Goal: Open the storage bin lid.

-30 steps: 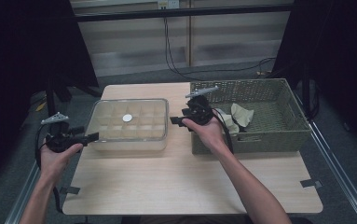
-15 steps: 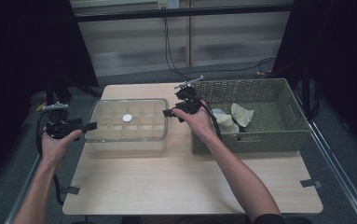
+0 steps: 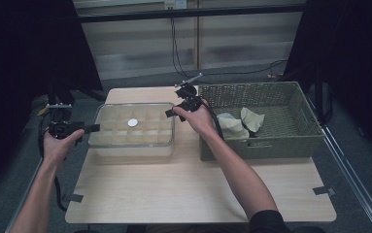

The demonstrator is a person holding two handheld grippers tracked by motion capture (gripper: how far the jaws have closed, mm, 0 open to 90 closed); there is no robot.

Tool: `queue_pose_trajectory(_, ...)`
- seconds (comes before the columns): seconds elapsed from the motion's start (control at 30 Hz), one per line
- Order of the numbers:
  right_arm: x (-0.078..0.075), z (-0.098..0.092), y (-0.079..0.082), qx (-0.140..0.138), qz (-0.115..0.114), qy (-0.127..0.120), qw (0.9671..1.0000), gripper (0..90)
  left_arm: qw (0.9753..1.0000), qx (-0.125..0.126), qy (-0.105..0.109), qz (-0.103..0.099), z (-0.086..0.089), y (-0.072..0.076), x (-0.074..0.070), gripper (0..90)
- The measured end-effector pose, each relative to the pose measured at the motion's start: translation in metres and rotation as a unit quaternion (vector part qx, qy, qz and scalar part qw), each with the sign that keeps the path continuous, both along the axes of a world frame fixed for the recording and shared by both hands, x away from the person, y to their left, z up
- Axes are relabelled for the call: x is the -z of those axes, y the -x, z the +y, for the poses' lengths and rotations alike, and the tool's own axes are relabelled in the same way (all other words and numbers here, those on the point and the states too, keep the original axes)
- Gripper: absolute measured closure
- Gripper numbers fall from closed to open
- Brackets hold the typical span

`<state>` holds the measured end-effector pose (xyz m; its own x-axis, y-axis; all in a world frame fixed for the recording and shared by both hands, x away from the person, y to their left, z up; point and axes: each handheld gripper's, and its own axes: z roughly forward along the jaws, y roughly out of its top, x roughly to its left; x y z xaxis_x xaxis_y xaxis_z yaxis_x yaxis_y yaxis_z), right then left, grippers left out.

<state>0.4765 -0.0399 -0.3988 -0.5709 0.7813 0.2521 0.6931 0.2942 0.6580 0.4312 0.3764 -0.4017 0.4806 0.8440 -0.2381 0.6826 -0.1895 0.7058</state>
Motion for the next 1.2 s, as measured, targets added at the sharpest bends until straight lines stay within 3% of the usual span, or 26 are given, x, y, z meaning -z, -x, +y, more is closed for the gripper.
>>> queue_pose_trajectory(0.23, 0.003, 0.01, -0.009, 0.006, 0.02, -0.001, 0.9998, 23.8, 0.9997, -0.018, 0.009, 0.009, 0.004, -0.009, 0.005, 12.2)
queue_pose_trajectory(0.37, 0.009, 0.016, -0.013, 0.01, 0.031, 0.007, 0.9994, 22.0, 0.9993, -0.019, 0.024, 0.02, 0.005, -0.014, 0.009, 14.7)
queue_pose_trajectory(0.43, 0.012, 0.018, -0.015, 0.009, 0.04, 0.002, 0.9992, 21.2, 0.9993, -0.015, 0.019, 0.027, 0.005, -0.016, 0.01, 14.3)
queue_pose_trajectory(0.5, 0.015, 0.021, -0.017, 0.009, 0.041, 0.018, 0.9989, 20.9, 0.9993, -0.013, 0.014, 0.032, 0.004, -0.018, 0.012, 13.9)
queue_pose_trajectory(0.7, 0.02, 0.029, -0.021, 0.013, 0.05, 0.032, 0.9982, 19.2, 0.9988, -0.011, 0.008, 0.048, 0.001, -0.026, 0.019, 13.8)
queue_pose_trajectory(0.9, 0.027, 0.037, -0.024, 0.037, 0.06, 0.053, 0.9961, 13.1, 0.998, -0.007, 0.018, 0.061, -0.002, -0.031, 0.024, 14.0)
queue_pose_trajectory(0.97, 0.03, 0.037, -0.025, 0.041, 0.067, 0.038, 0.9962, 13.0, 0.9978, -0.003, 0.024, 0.061, -0.004, -0.031, 0.026, 14.2)
queue_pose_trajectory(1.0, 0.03, 0.036, -0.025, 0.041, 0.068, 0.035, 0.9962, 13.1, 0.998, 0.007, 0.014, 0.062, -0.003, -0.031, 0.026, 14.7)
queue_pose_trajectory(1.07, 0.032, 0.035, -0.027, 0.043, 0.069, 0.026, 0.9963, 13.8, 0.9979, 0.007, 0.015, 0.063, -0.003, -0.031, 0.026, 14.3)
queue_pose_trajectory(1.2, 0.034, 0.035, -0.028, 0.041, 0.074, 0.017, 0.9963, 13.0, 0.9973, 0.008, 0.027, 0.068, -0.002, -0.031, 0.028, 14.7)
